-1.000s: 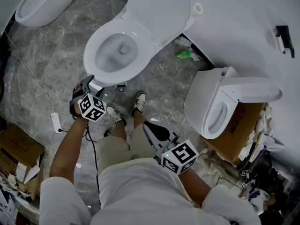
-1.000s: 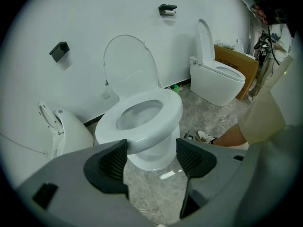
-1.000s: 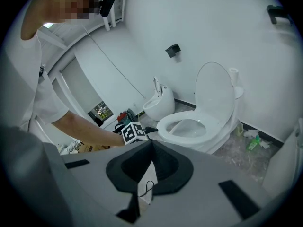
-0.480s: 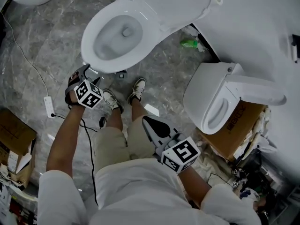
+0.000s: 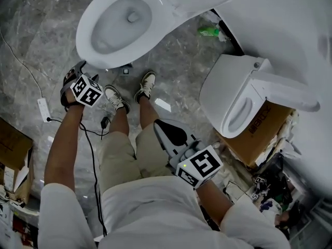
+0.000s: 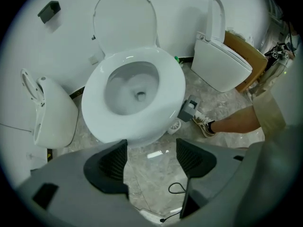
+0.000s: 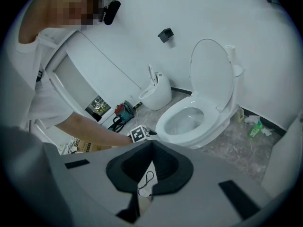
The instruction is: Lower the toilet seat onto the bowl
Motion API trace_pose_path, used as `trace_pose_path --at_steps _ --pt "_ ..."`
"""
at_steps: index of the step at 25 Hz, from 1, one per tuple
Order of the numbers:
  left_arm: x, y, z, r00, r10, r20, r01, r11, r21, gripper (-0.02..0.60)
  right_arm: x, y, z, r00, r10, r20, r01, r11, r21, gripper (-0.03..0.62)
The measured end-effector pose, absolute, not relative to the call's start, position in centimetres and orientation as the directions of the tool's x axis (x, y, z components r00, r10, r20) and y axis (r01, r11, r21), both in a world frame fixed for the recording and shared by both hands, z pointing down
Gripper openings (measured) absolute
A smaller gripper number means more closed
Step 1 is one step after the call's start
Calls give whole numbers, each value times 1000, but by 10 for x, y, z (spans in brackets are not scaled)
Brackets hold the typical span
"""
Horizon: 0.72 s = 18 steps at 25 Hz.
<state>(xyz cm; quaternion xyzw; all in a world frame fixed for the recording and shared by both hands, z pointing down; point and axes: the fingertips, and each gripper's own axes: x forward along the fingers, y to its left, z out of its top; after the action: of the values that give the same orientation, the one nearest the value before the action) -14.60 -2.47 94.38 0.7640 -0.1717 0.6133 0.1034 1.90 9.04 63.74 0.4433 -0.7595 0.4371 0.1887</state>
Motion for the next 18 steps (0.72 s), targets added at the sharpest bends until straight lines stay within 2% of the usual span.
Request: trace_pose_path --at_steps 6,8,13,18 --pt "-150 -25 981 150 -123 981 -349 -935 -64 316 22 94 659 -547 -464 697 -834 225 -504 -2" --pt "-151 -30 981 162 -166 973 -363 -927 -98 273 21 94 663 -555 -457 696 -829 230 -510 -2" --pt "-150 -27 980 203 -151 968 -351 -934 -72 275 14 82 662 -570 -458 682 -820 261 -510 -2" --pt "-154 -28 961 215 -144 966 -442 -896 -35 275 13 67 642 -578 -484 657 -814 286 -506 -2"
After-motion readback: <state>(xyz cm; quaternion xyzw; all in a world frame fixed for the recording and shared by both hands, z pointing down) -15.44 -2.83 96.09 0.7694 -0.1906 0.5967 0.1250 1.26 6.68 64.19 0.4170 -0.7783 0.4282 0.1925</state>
